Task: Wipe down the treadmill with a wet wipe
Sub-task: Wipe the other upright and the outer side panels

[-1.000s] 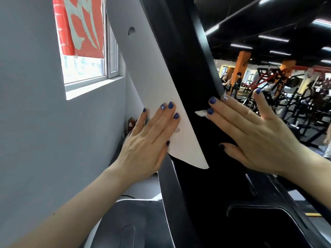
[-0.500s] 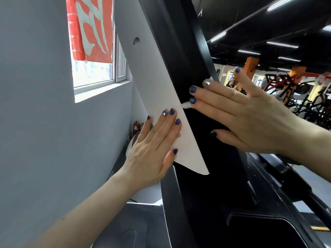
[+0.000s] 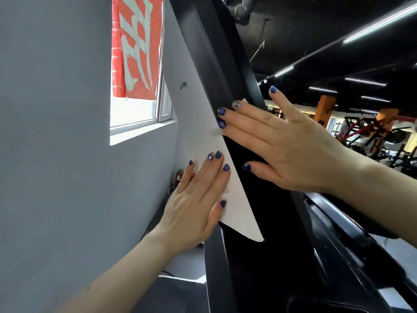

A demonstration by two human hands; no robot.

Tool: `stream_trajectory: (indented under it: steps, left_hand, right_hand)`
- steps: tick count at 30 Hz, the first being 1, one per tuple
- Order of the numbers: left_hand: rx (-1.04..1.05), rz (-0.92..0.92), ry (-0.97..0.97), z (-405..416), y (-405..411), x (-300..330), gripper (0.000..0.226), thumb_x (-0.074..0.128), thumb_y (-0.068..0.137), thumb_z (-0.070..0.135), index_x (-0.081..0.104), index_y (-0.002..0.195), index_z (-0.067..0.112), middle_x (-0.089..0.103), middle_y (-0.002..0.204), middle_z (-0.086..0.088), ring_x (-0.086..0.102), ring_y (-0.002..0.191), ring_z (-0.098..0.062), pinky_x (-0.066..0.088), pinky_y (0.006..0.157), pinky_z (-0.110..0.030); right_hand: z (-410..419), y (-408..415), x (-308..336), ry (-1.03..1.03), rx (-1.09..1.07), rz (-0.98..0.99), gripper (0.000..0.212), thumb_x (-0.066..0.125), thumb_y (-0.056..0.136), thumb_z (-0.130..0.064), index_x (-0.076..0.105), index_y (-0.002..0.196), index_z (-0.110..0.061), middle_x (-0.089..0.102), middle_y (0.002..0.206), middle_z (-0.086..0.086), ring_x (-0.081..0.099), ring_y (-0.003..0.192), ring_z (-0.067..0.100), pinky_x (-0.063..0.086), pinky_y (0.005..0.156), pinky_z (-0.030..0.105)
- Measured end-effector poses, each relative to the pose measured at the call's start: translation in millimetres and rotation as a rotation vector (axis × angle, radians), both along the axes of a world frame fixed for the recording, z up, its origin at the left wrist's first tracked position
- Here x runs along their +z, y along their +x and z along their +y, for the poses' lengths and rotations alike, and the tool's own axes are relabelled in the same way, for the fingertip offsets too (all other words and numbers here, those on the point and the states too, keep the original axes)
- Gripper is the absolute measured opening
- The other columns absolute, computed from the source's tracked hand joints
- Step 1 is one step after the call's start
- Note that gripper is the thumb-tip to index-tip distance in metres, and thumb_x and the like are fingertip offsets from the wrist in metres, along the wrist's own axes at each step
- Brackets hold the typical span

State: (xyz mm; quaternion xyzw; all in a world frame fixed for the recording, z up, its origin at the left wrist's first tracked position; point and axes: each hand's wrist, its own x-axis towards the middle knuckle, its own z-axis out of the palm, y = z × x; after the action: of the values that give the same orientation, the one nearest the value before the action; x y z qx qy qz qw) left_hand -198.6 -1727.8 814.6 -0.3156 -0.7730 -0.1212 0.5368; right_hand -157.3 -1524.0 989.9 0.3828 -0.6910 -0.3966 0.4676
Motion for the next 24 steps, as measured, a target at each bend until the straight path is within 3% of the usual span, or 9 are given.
stream_trajectory:
  steps: [3, 9, 14, 18, 22, 24]
  left_hand:
    - [0.011, 0.011, 0.0, 3.5, -1.3, -1.7, 0.077, 0.046, 0.1, 0.025, 0.001, 0.162, 0.015, -0.004, 0.17, -0.004, 0.009, 0.156, -0.026, 0.005, 0.126, -0.047]
    - [0.018, 0.02, -0.01, -3.3, -1.4, 1.5, 0.075, 0.055, 0.097, 0.019, 0.016, 0.16, 0.012, 0.007, 0.17, -0.006, 0.013, 0.156, -0.024, 0.005, 0.127, -0.046]
    - [0.011, 0.096, 0.028, -8.5, -3.2, 20.6, 0.073, 0.045, 0.1, 0.023, 0.007, 0.162, 0.013, 0.002, 0.17, -0.005, 0.012, 0.156, -0.025, 0.004, 0.126, -0.048]
    - [0.011, 0.133, 0.009, -12.2, -11.6, 33.7, 0.068, 0.044, 0.101, 0.022, 0.011, 0.159, 0.013, -0.001, 0.17, -0.005, 0.009, 0.156, -0.026, 0.005, 0.126, -0.049]
    - [-0.004, 0.144, 0.009, -12.9, -13.8, 31.3, 0.07, 0.046, 0.1, 0.023, 0.011, 0.159, 0.013, -0.005, 0.17, -0.003, 0.008, 0.156, -0.026, 0.005, 0.127, -0.047]
    - [-0.011, 0.147, 0.011, -13.7, -12.5, 31.9, 0.071, 0.047, 0.099, 0.023, 0.012, 0.16, 0.012, -0.002, 0.17, -0.003, 0.01, 0.156, -0.025, 0.005, 0.127, -0.047]
  right_hand:
    - [-9.9, -4.5, 6.1, 0.019, 0.022, -0.005, 0.066, 0.023, 0.106, -0.046, 0.012, 0.161, -0.012, 0.007, 0.169, 0.008, 0.008, 0.155, 0.023, 0.006, 0.124, 0.058]
    - [19.8, 0.7, 20.1, 0.007, 0.019, -0.016, 0.063, 0.016, 0.107, -0.045, 0.018, 0.16, -0.013, 0.013, 0.168, 0.008, 0.013, 0.154, 0.023, 0.005, 0.123, 0.059]
    - [-27.6, -6.3, 32.7, -0.034, 0.077, -0.01, 0.066, 0.028, 0.105, -0.045, 0.019, 0.161, -0.012, 0.013, 0.168, 0.009, 0.014, 0.155, 0.025, 0.009, 0.124, 0.059]
    - [-22.4, -7.7, 39.9, -0.006, 0.104, -0.015, 0.066, 0.026, 0.105, -0.045, 0.018, 0.161, -0.011, 0.013, 0.168, 0.009, 0.012, 0.155, 0.024, 0.007, 0.124, 0.057]
    - [-13.2, -8.3, 35.3, -0.152, 0.214, -0.2, 0.069, 0.055, 0.1, -0.037, 0.031, 0.157, -0.008, 0.029, 0.164, 0.011, 0.017, 0.154, 0.025, 0.013, 0.126, 0.045]
    - [-14.7, -9.4, 33.3, -0.174, 0.224, -0.232, 0.07, 0.058, 0.097, -0.037, 0.033, 0.156, -0.008, 0.031, 0.162, 0.011, 0.019, 0.154, 0.025, 0.012, 0.126, 0.041]
